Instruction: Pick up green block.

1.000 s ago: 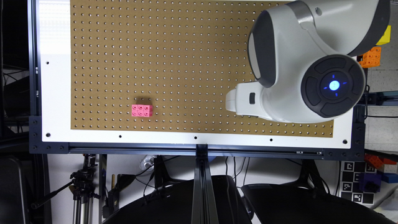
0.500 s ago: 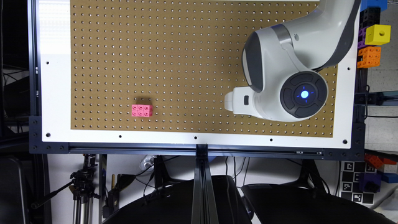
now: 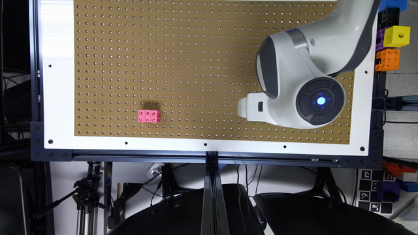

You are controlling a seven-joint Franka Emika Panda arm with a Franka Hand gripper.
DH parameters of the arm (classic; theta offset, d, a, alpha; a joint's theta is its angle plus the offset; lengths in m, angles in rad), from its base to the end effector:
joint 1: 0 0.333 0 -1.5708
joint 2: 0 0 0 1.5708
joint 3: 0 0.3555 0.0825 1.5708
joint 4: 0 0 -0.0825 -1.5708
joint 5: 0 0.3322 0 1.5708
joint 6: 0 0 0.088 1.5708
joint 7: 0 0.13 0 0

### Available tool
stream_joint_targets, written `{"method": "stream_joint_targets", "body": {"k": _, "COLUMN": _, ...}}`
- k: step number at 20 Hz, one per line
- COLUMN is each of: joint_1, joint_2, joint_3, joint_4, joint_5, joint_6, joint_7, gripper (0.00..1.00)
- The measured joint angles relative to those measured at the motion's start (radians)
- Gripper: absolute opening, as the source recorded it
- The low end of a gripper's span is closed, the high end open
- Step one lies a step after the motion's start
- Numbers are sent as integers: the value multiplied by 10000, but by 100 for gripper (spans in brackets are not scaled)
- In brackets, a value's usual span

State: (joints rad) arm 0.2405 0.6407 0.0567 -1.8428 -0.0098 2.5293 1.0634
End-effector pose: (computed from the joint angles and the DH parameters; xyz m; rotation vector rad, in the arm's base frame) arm 0.6140 0.1841 0.2310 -2.8640 1.1611 -0.0293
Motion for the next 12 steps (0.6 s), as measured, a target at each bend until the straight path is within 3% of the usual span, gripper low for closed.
{"method": "stream_joint_targets", "body": {"k": 4, "joint_1": 5, "joint_2": 159, "joint_3": 3, "joint_4": 199, "joint_5": 0, "joint_6": 8, "joint_7": 0, "gripper": 100}}
{"method": "stream_joint_targets", "body": {"k": 12, "joint_1": 25, "joint_2": 198, "joint_3": 4, "joint_4": 281, "joint_5": 0, "joint_6": 7, "joint_7": 0, "gripper": 100}}
